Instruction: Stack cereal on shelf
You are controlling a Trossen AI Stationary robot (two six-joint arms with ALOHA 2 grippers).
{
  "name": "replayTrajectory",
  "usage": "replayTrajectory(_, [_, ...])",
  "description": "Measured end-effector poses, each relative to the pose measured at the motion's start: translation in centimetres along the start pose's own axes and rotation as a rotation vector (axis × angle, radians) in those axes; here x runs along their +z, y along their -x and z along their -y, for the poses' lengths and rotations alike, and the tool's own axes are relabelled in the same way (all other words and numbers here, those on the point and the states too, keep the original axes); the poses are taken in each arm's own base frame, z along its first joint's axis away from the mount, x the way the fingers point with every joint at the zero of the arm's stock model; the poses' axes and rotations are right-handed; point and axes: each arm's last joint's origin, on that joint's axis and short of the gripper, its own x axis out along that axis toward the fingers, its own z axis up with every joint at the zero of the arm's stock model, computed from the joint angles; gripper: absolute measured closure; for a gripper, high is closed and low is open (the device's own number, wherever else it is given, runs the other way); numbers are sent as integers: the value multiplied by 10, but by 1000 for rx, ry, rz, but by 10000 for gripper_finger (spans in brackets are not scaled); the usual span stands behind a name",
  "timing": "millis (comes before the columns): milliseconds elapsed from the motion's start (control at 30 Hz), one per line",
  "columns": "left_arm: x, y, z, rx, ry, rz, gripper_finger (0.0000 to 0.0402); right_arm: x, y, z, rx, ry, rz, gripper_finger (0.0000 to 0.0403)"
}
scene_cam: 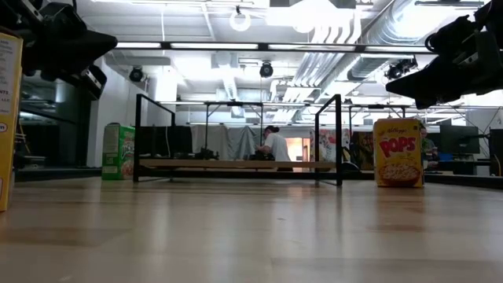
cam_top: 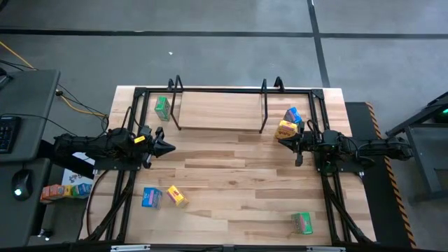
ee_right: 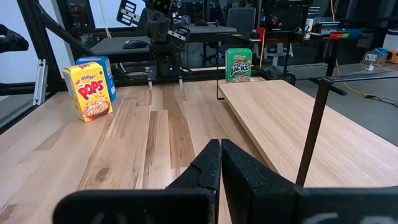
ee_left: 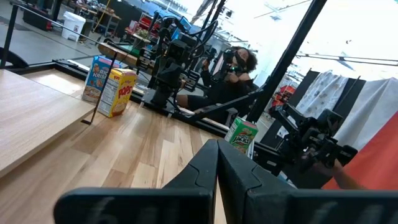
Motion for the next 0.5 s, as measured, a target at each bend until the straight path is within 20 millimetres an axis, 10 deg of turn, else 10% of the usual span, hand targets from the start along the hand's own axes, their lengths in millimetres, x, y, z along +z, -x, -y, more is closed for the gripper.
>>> replayTrajectory(267, [0,0,0,0,0,0,401,2,0,0,-2,-55,20,396])
replayTrajectory(500, [0,0,0,0,0,0,401,39,8,2,-12,-267,422,396])
